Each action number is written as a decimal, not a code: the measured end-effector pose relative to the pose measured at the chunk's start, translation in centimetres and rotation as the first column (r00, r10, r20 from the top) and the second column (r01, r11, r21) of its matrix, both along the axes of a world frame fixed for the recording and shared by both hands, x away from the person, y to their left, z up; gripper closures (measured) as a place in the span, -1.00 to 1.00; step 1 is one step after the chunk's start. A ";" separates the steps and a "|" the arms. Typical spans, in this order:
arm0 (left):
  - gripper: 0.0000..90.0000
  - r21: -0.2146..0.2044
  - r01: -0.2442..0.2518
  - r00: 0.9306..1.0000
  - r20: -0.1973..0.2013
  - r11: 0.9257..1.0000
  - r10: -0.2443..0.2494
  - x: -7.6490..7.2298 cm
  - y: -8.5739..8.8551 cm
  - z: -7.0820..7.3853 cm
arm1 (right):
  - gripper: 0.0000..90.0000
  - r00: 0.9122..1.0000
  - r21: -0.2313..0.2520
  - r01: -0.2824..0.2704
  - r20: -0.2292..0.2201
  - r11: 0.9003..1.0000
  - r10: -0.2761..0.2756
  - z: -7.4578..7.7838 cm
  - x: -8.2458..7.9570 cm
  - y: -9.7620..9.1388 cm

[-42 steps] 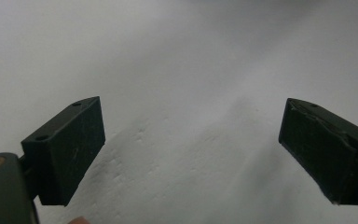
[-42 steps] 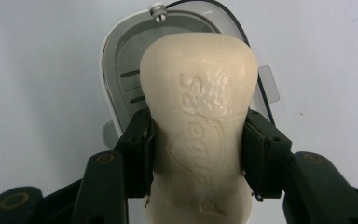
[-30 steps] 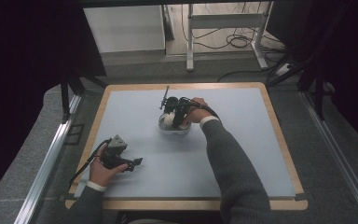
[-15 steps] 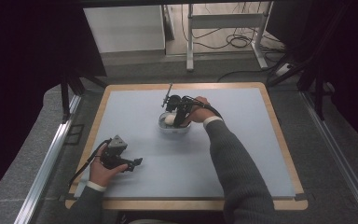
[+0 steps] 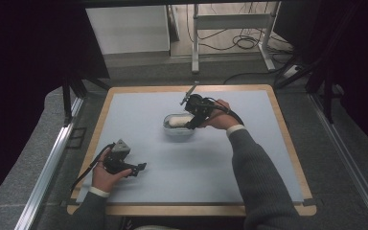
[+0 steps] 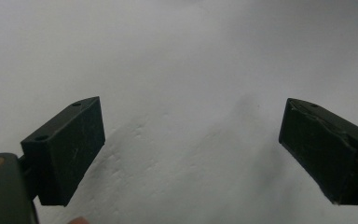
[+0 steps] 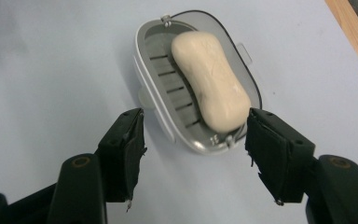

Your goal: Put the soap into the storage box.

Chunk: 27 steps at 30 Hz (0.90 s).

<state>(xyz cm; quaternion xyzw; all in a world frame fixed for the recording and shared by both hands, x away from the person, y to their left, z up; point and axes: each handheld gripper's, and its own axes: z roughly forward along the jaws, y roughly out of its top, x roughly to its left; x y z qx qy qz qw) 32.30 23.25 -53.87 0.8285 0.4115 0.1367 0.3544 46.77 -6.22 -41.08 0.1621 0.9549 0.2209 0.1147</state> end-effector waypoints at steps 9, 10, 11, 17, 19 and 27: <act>-0.84 -0.006 -0.002 1.000 0.016 1.000 0.003 -0.4 0.1 0.2 | -0.22 0.997 0.081 0.074 0.000 0.994 -0.074 -0.7 -2.0 -4.0; -0.84 -0.007 -0.001 1.000 0.017 1.000 0.001 -0.4 0.1 0.2 | -0.22 0.997 0.086 0.079 0.000 0.993 -0.079 -0.7 -2.2 -4.3; -0.84 -0.007 -0.001 1.000 0.016 1.000 0.001 -0.4 0.1 0.2 | -0.22 0.996 0.091 0.088 -0.001 0.992 -0.088 -0.8 -2.5 -4.8; -0.84 -0.001 -0.003 1.000 0.016 1.000 0.003 -0.5 0.2 0.3 | -0.23 0.990 0.129 0.140 0.003 0.982 -0.142 -1.5 -4.4 -7.6; -0.84 0.002 -0.001 1.000 0.014 1.000 0.001 -0.5 0.2 0.2 | -0.23 0.985 0.145 0.167 0.010 0.975 -0.170 -2.0 -5.4 -9.3; -0.84 0.001 -0.003 1.000 0.008 1.000 0.003 -0.4 -0.1 0.0 | -0.24 0.970 0.208 0.242 -0.018 0.948 -0.243 -4.5 -7.8 -13.7</act>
